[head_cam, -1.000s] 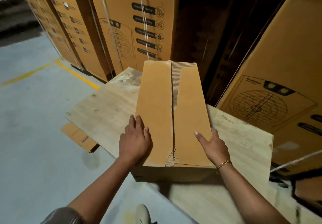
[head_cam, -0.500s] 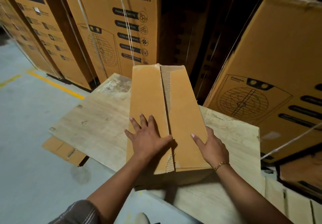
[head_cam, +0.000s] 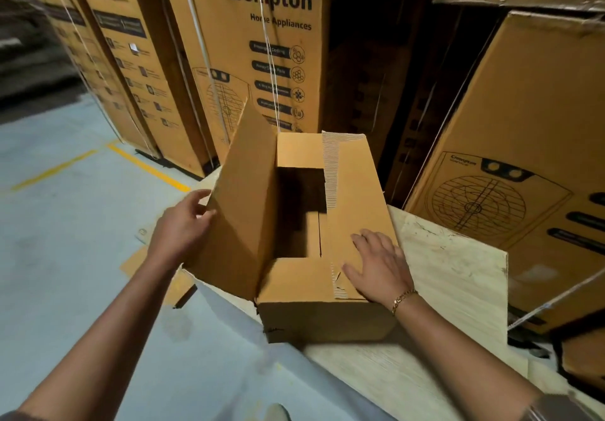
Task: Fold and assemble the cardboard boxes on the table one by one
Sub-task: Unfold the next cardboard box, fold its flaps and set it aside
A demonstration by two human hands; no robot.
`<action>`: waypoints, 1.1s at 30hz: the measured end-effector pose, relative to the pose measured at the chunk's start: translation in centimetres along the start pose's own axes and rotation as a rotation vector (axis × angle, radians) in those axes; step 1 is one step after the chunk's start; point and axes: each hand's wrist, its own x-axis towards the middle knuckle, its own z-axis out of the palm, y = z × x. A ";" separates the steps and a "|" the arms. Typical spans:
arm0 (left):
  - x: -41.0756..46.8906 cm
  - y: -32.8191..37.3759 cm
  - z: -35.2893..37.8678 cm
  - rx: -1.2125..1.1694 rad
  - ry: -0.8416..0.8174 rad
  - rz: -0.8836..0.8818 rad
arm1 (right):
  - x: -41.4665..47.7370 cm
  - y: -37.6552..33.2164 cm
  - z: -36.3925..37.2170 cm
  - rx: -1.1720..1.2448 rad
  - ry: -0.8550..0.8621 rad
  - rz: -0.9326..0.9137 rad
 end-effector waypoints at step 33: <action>-3.8 -3.8 15.0 0.219 -0.103 0.022 | -2.0 5.9 0.0 0.169 -0.236 0.444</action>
